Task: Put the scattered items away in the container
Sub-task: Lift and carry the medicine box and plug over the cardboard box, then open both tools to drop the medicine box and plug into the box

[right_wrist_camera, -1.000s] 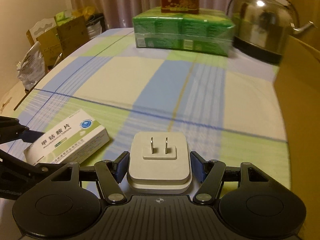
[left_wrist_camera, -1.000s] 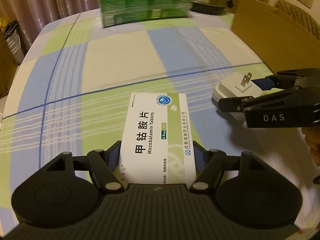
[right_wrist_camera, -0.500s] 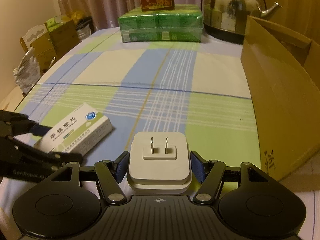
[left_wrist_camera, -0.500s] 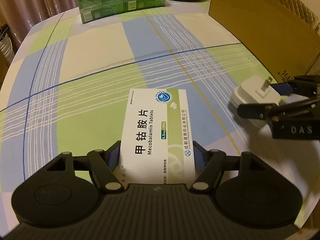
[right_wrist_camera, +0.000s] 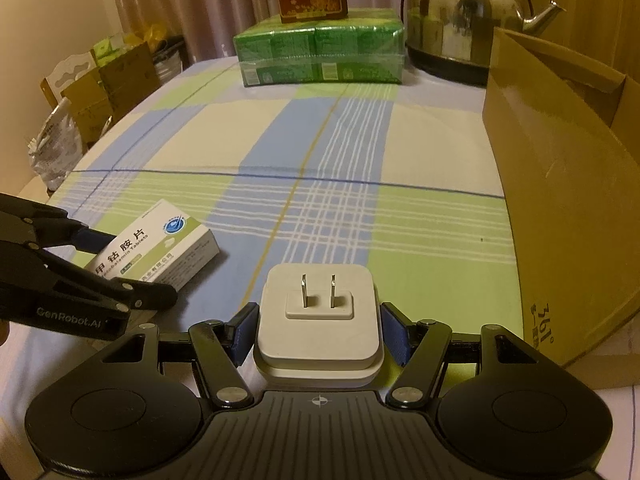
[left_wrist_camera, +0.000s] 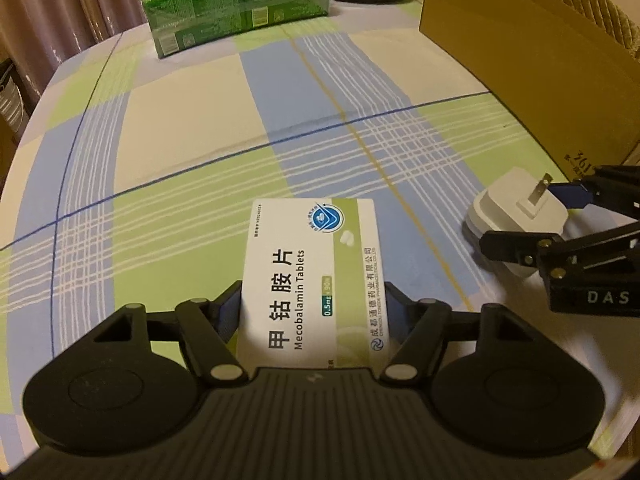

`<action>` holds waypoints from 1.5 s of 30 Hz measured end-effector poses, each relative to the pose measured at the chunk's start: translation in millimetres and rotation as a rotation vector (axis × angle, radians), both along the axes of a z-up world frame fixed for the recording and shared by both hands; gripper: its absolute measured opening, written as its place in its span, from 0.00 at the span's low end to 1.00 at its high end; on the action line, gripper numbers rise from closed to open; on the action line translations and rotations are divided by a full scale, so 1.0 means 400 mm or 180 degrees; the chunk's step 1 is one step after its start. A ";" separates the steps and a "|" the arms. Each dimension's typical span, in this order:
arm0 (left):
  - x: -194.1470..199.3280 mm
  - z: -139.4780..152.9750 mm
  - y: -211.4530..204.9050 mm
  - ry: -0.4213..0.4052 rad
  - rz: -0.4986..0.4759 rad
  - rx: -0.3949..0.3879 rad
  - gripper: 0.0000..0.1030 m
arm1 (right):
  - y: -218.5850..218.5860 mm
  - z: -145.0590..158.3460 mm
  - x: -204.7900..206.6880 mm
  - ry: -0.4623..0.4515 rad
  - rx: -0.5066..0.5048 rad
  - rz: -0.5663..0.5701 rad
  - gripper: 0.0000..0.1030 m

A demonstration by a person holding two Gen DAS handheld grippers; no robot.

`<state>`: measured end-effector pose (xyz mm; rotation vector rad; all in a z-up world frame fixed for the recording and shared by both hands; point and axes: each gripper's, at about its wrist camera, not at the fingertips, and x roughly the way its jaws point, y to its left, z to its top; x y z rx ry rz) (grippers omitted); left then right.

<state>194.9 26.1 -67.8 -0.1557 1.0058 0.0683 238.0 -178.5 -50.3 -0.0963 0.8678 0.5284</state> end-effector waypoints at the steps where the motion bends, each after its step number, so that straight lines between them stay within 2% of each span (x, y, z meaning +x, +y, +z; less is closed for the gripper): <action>1: -0.004 0.008 -0.002 -0.0007 0.0001 0.0005 0.65 | 0.000 0.008 -0.004 -0.0019 0.0011 0.0003 0.60; 7: -0.020 0.082 -0.013 -0.0093 0.0038 0.0022 0.65 | -0.016 0.089 -0.030 -0.0215 0.0071 -0.0014 0.60; 13: 0.001 0.197 -0.055 -0.0262 -0.0010 0.0034 0.65 | -0.077 0.203 -0.045 -0.0483 0.0143 -0.0117 0.60; 21: 0.092 0.339 -0.168 -0.0509 -0.0174 -0.0052 0.65 | -0.213 0.327 -0.027 -0.0827 0.0088 -0.0306 0.60; 28: 0.207 0.427 -0.312 -0.0712 -0.0423 -0.0137 0.65 | -0.386 0.361 0.040 -0.0861 0.0004 -0.0603 0.60; 36: 0.336 0.435 -0.448 -0.0691 -0.0625 -0.0268 0.65 | -0.540 0.340 0.104 -0.0778 -0.0098 -0.0844 0.60; 45: 0.441 0.377 -0.497 -0.0567 -0.0575 -0.0521 0.65 | -0.604 0.290 0.149 -0.0686 -0.0115 -0.0880 0.60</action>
